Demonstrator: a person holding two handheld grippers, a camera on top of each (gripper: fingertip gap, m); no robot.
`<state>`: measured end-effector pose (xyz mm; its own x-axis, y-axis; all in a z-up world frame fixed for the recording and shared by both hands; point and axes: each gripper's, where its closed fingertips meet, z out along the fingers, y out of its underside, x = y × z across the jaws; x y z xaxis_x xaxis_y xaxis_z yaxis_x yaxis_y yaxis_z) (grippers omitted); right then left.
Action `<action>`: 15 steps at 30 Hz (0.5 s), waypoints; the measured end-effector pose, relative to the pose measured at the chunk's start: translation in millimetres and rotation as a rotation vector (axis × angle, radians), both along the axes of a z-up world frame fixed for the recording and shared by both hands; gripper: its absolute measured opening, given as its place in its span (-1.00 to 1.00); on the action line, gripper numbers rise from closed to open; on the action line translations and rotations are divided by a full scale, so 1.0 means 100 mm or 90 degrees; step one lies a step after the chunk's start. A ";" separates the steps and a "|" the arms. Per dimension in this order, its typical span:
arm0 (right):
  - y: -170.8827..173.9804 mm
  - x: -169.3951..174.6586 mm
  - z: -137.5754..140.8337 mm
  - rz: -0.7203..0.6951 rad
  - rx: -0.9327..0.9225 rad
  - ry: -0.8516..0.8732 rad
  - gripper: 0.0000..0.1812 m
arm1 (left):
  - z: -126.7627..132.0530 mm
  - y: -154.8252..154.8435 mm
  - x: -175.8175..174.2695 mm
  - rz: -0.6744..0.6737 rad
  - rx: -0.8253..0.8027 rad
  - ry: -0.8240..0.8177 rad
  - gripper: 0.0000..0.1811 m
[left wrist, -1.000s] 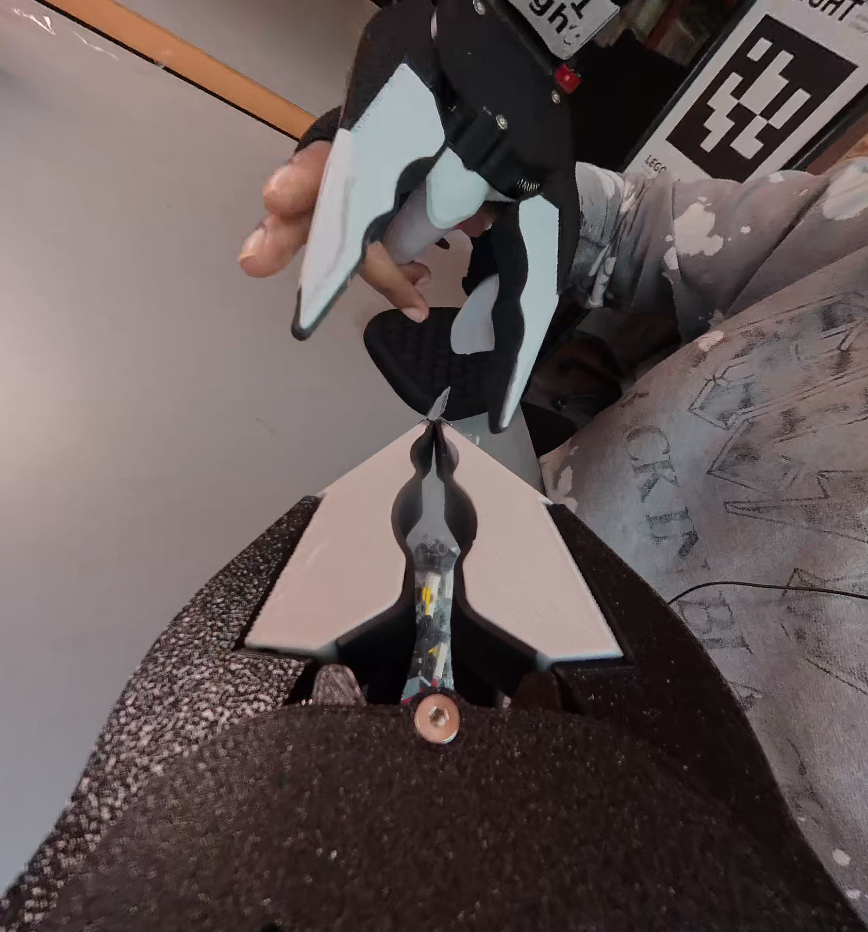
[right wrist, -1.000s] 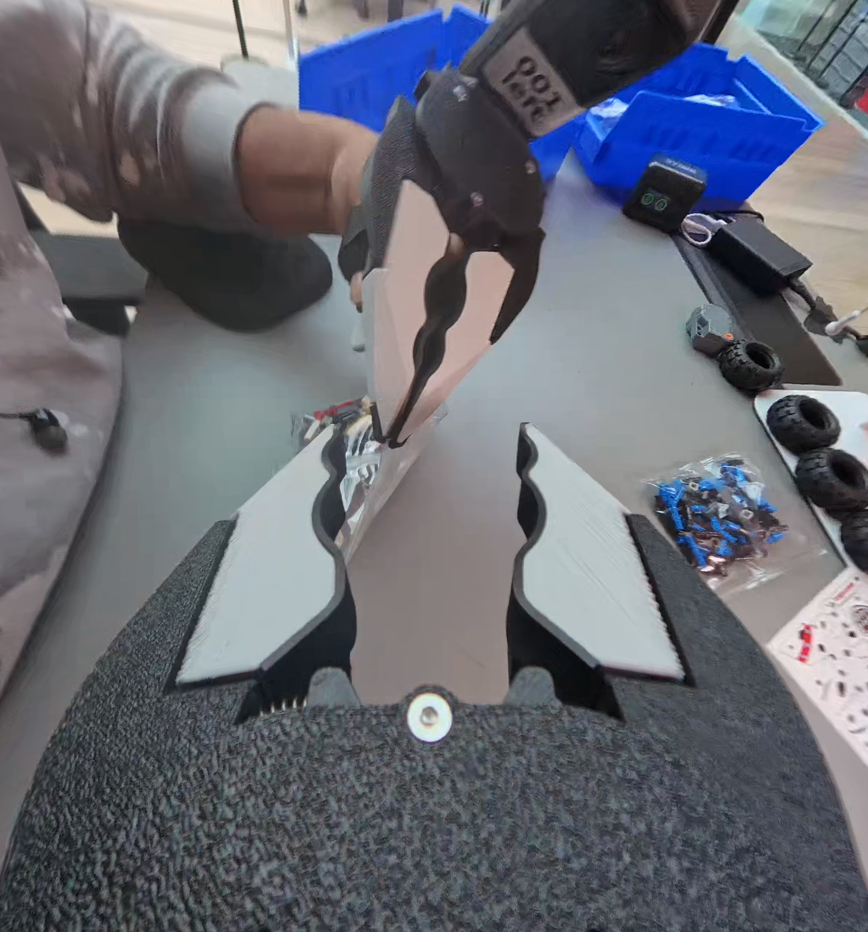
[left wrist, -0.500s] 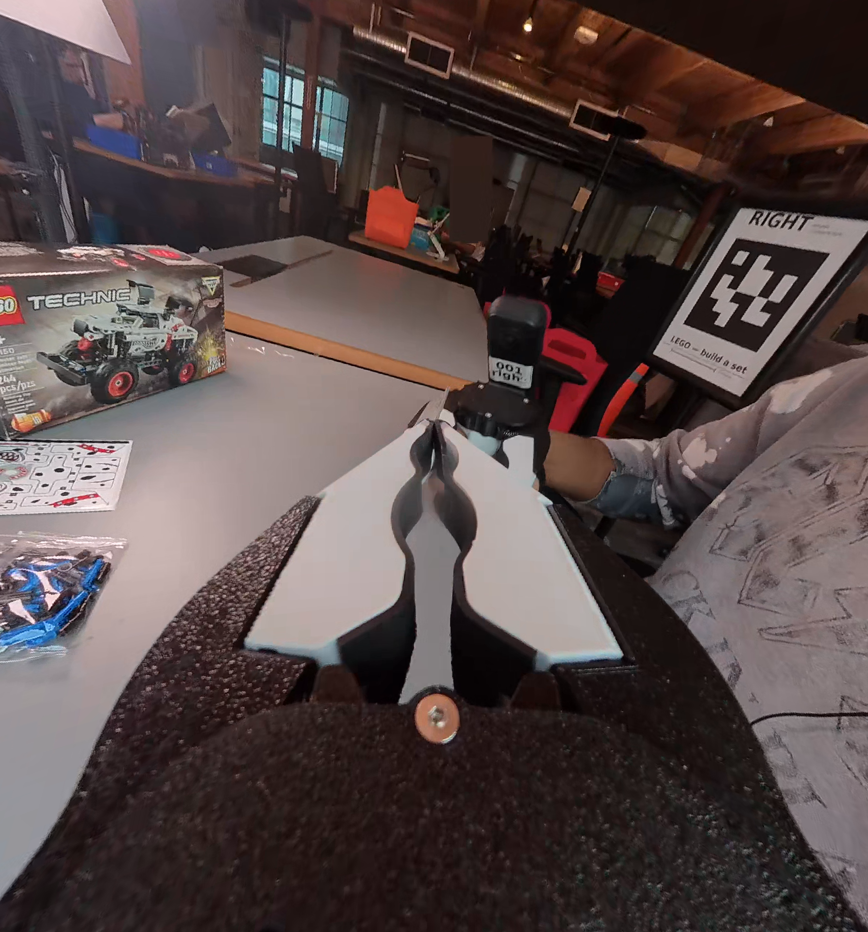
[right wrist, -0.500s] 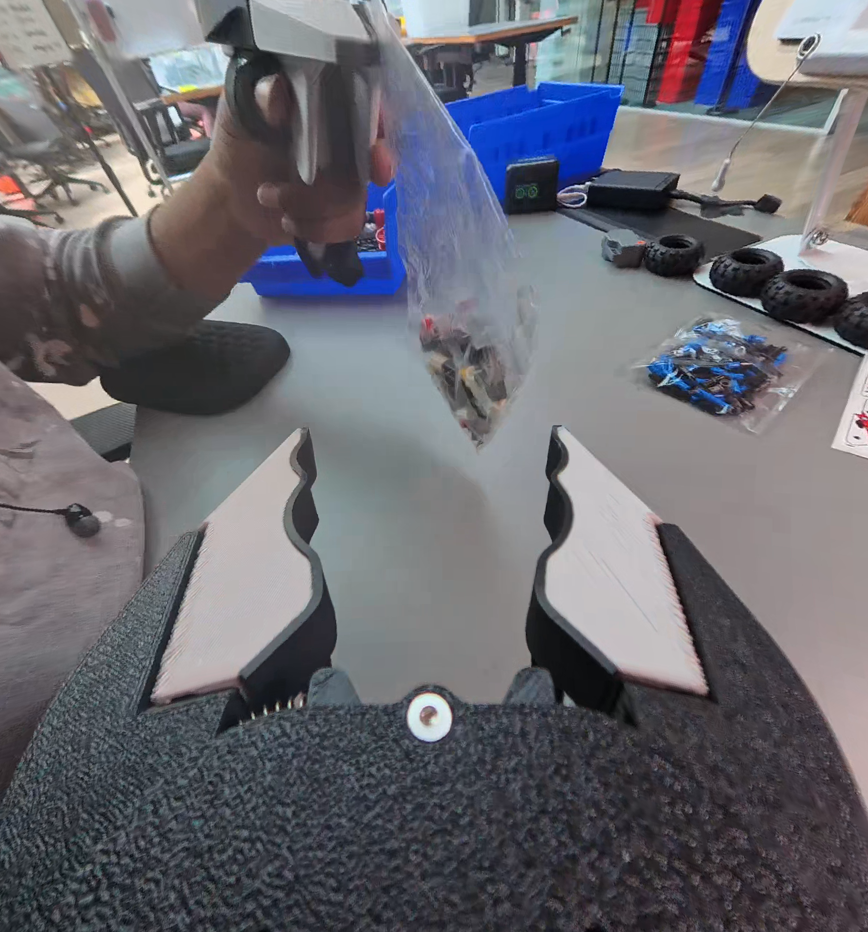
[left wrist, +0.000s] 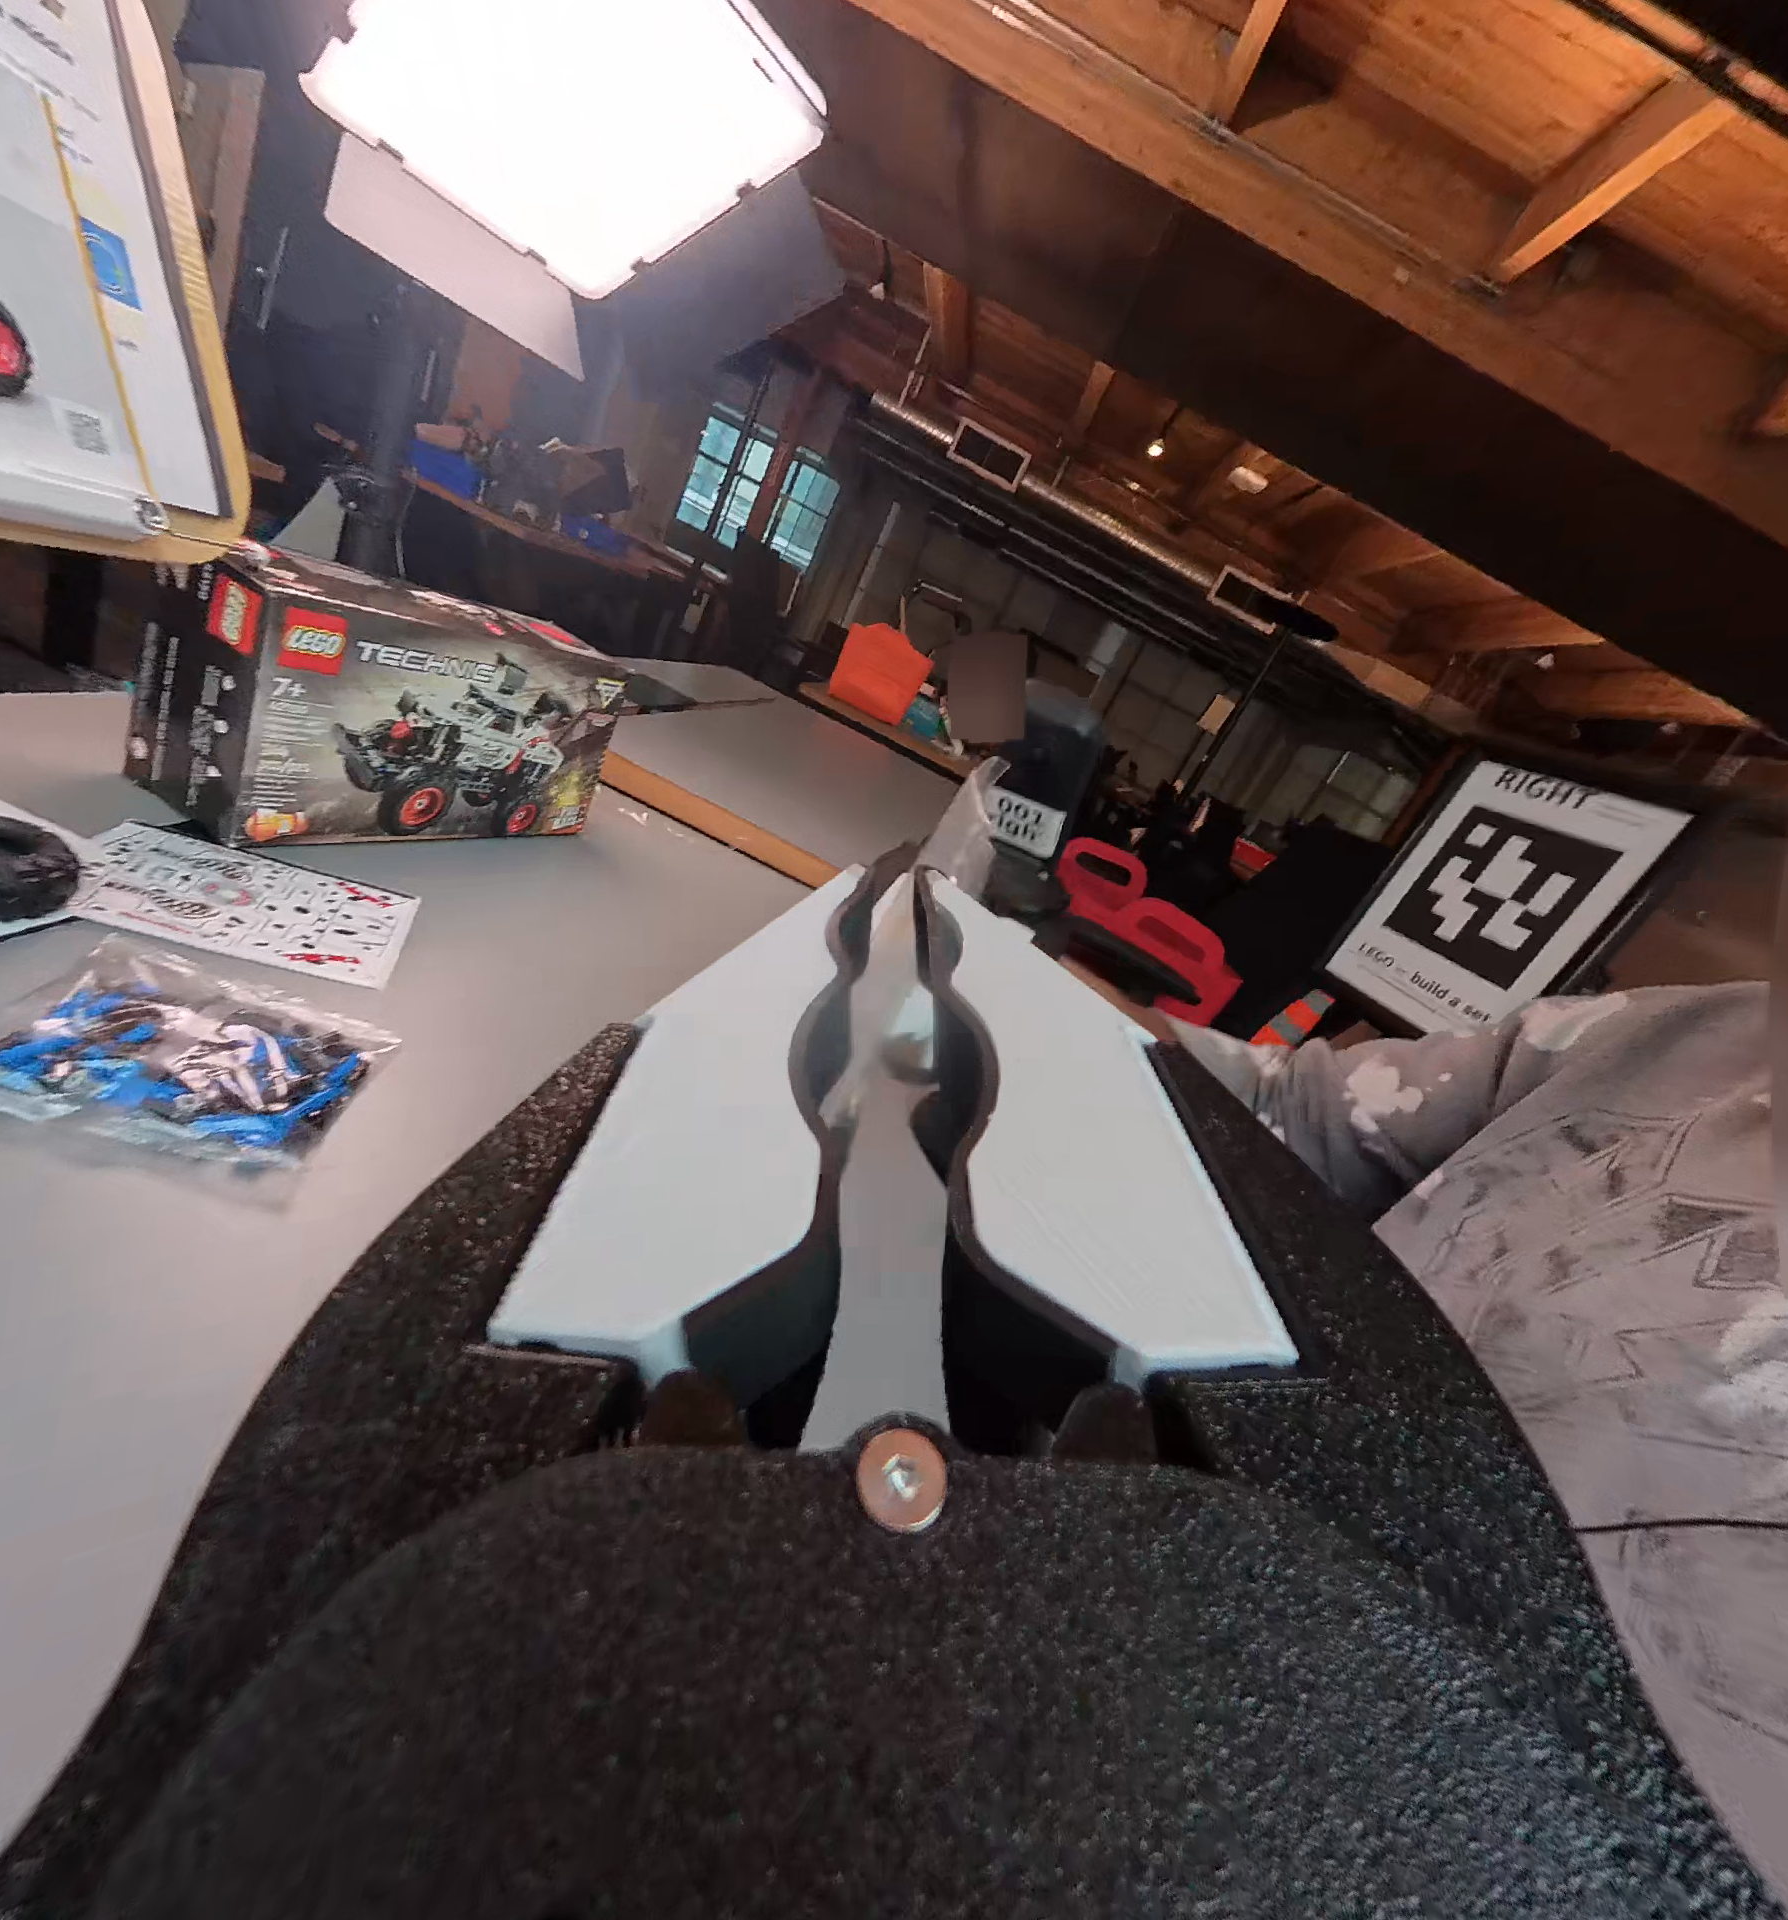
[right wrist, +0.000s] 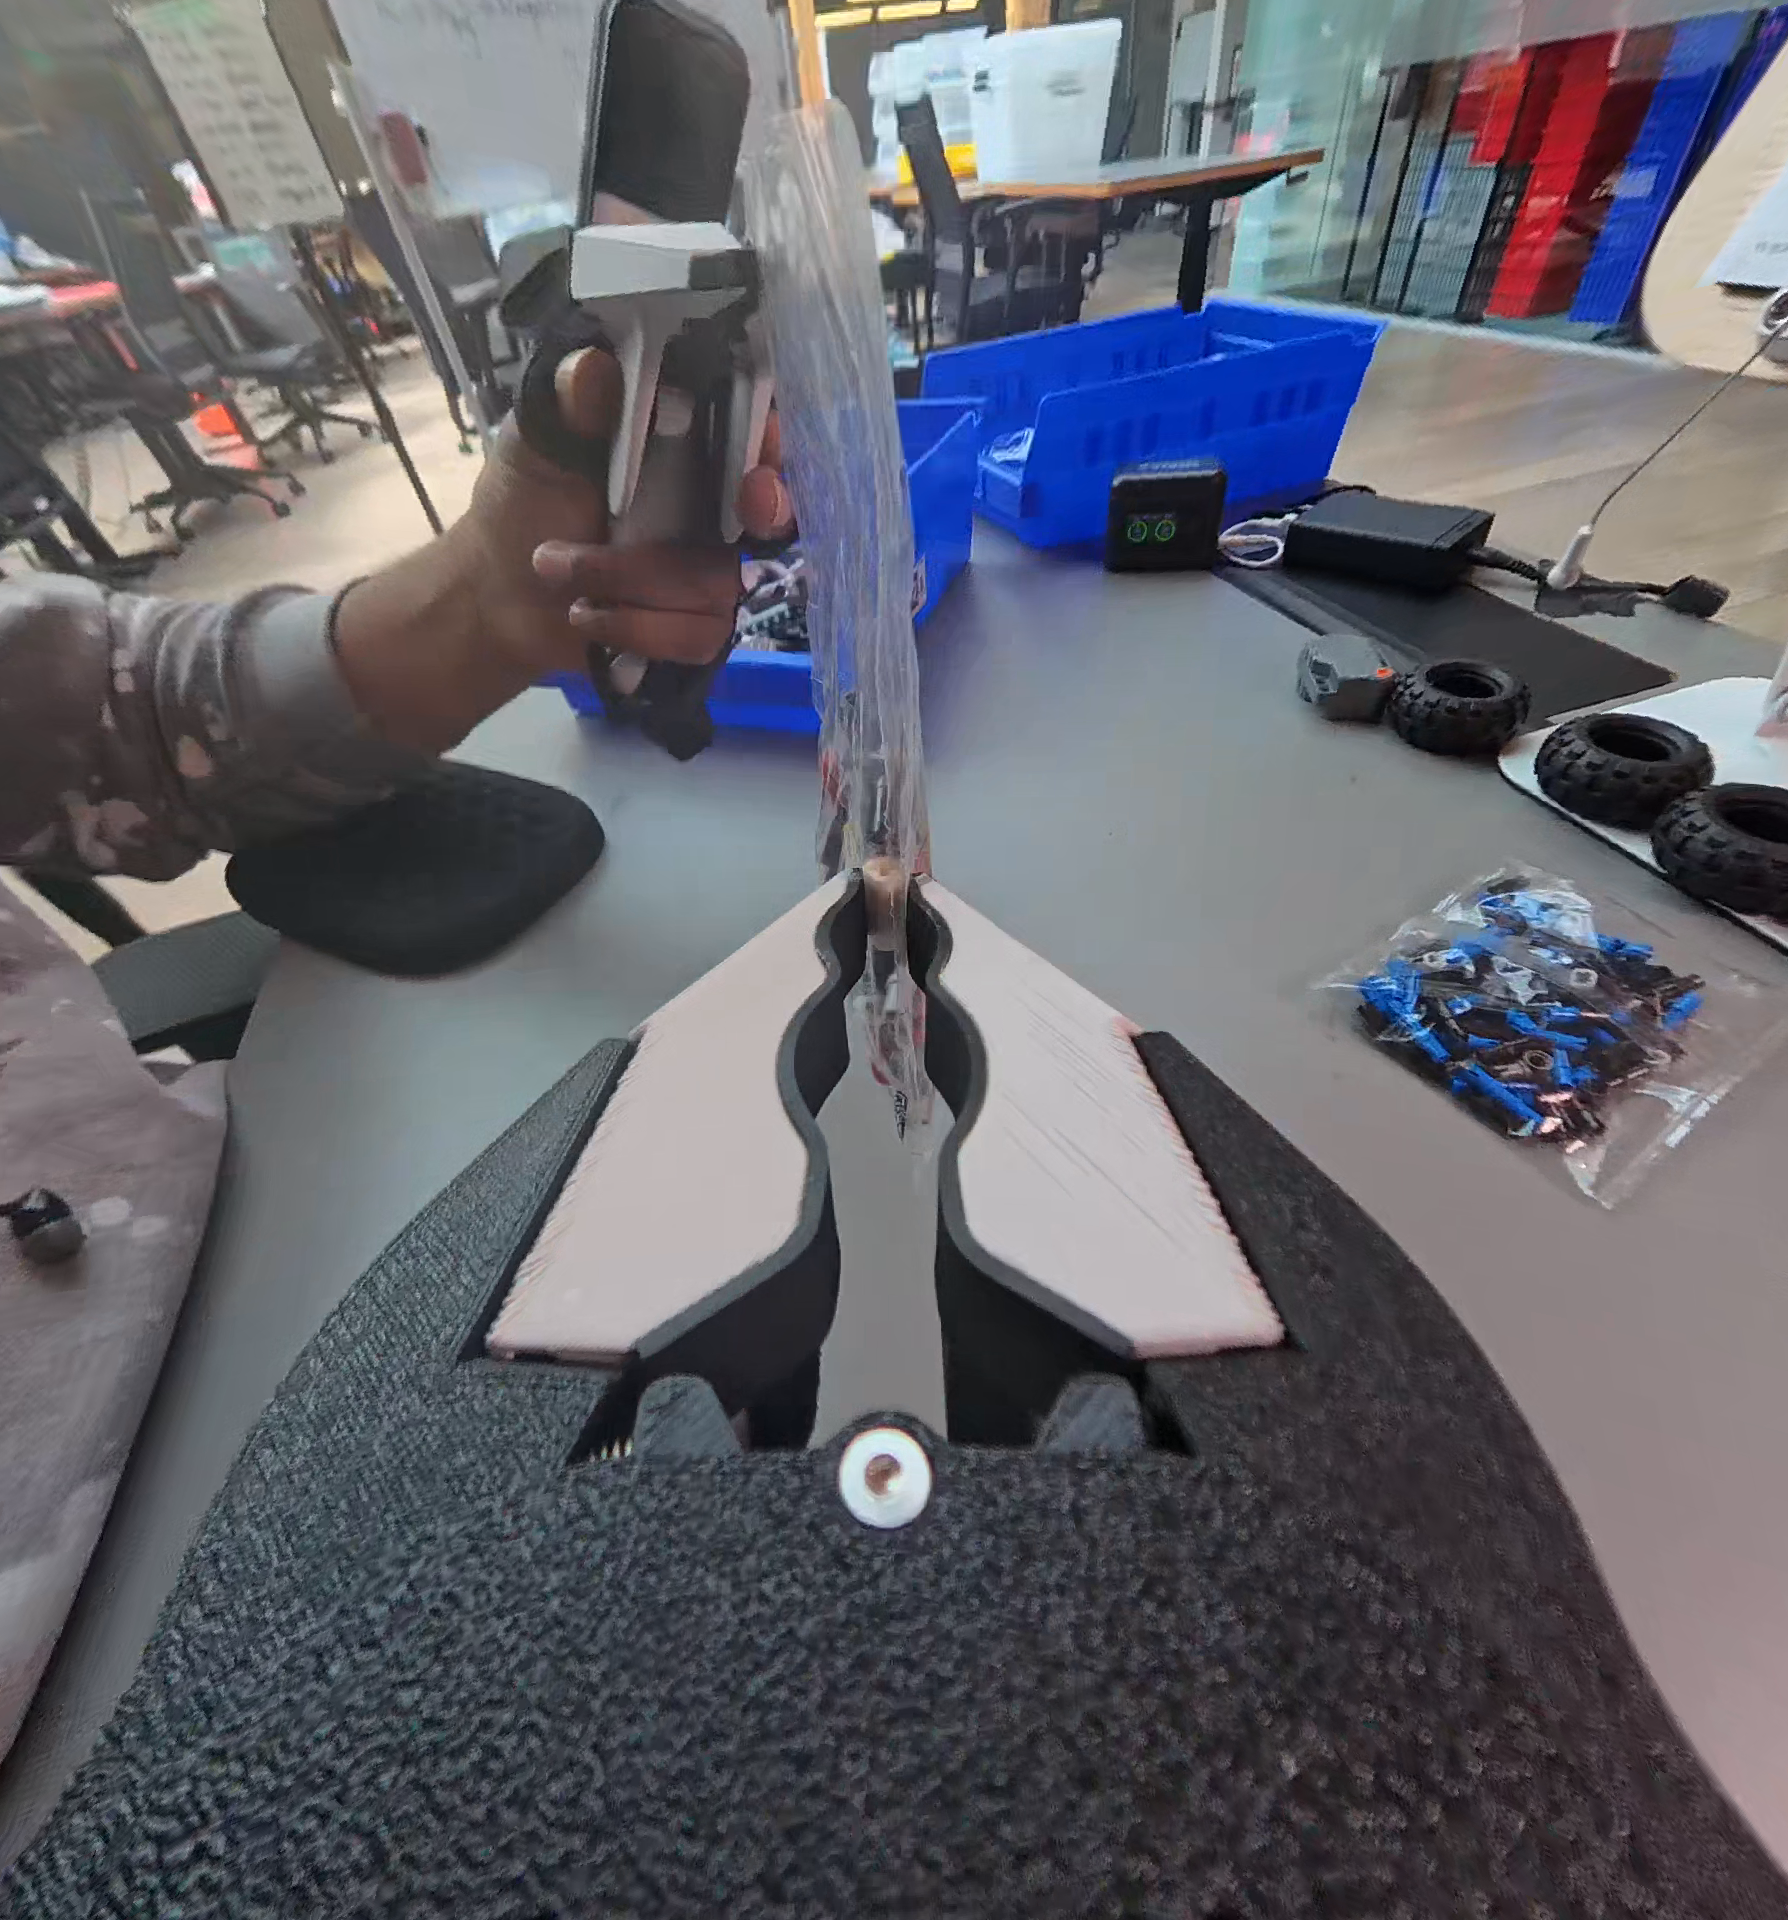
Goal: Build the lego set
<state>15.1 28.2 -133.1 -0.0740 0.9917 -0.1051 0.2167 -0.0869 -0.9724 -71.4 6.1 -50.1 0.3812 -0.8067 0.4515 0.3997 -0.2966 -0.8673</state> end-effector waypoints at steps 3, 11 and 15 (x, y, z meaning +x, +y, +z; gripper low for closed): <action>-0.02 0.19 -0.05 0.035 0.028 -0.135 -0.93 | -0.04 -0.11 -0.11 0.034 0.045 0.149 -0.58; -0.44 0.20 -0.04 0.155 0.091 -0.361 -0.89 | -0.54 -0.29 0.73 -0.077 0.104 0.491 -0.82; -0.52 0.14 0.23 0.165 0.169 -0.235 -0.81 | -0.46 -0.33 0.78 -0.125 0.095 0.321 -1.00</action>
<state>29.3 -23.6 -110.0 -0.3255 0.9420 0.0817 0.5306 0.2535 -0.8088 6.7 -26.9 -96.6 0.3571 -0.9254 0.1268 -0.1262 -0.1822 -0.9751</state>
